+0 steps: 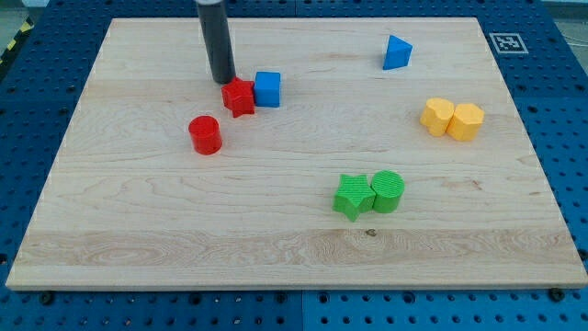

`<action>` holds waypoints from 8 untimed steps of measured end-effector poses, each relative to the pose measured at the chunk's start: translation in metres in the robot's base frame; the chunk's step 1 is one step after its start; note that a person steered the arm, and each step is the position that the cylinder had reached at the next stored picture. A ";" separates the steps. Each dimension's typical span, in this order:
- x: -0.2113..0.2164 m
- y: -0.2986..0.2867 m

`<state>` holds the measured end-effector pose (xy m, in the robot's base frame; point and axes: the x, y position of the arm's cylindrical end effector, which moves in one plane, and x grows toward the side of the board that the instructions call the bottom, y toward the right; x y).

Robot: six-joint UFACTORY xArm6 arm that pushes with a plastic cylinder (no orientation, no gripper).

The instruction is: Move the blue cube to the left of the green star

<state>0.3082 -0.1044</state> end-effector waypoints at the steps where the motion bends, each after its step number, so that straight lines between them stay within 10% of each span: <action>1: -0.049 0.014; 4: -0.046 0.114; 8: 0.002 0.096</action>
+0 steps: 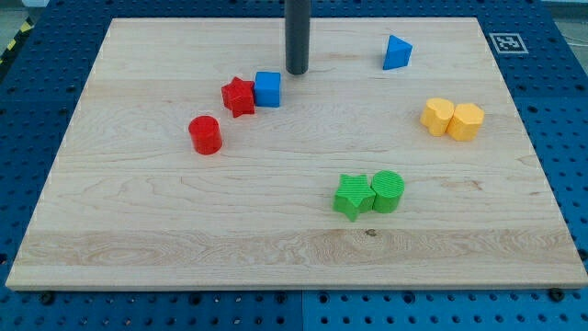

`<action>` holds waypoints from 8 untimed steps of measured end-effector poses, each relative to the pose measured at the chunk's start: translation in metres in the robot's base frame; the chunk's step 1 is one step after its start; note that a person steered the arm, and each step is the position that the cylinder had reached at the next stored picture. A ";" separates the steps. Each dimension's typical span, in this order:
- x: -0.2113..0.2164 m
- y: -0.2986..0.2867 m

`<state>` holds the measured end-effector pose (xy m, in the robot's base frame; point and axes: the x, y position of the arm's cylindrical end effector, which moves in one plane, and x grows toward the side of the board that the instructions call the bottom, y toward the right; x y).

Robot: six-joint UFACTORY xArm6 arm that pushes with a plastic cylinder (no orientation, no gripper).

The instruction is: Move the blue cube to the left of the green star

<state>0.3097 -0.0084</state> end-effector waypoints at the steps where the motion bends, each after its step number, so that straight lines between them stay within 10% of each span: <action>1: 0.000 -0.019; 5: 0.156 -0.023; 8: 0.195 -0.024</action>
